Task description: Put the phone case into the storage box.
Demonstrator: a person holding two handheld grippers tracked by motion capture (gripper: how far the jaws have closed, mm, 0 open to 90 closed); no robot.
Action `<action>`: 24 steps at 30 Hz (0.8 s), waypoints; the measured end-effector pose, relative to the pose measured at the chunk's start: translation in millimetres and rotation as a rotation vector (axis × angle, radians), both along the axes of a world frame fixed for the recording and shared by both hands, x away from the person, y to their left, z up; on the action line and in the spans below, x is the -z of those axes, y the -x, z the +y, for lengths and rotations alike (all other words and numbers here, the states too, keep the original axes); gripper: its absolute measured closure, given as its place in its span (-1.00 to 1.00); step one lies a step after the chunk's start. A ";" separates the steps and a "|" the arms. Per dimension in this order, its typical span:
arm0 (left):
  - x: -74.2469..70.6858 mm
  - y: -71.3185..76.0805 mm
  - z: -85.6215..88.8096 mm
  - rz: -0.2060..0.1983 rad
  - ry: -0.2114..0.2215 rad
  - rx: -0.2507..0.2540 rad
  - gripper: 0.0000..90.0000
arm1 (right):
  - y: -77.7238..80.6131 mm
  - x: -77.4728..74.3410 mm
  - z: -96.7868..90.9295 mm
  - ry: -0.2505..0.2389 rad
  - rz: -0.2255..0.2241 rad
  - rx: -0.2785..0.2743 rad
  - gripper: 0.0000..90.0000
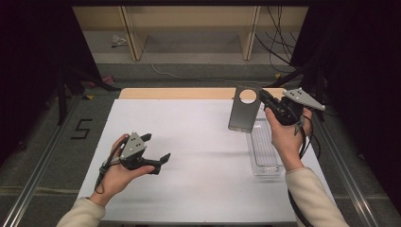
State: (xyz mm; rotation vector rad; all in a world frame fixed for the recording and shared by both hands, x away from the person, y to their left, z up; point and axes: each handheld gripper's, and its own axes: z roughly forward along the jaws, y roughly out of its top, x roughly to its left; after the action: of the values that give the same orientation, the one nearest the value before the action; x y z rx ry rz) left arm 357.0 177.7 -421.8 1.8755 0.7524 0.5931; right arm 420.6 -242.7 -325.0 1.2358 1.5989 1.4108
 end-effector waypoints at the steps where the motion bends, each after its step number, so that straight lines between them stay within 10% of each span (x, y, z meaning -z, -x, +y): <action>1: 0.0 0.0 0.0 0.000 0.000 0.000 -0.87 | 0.0 -0.1 -0.4 0.001 0.001 0.003 0.89; 24: 0.5 -0.2 -0.9 0.002 0.001 0.002 -0.87 | -2.5 -2.1 -15.2 0.002 -0.006 0.047 0.89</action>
State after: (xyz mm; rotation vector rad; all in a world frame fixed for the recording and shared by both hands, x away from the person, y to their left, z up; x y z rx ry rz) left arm 357.3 176.8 -422.3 1.8756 0.7520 0.5897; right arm 423.2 -257.9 -323.0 1.2587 1.5576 1.3822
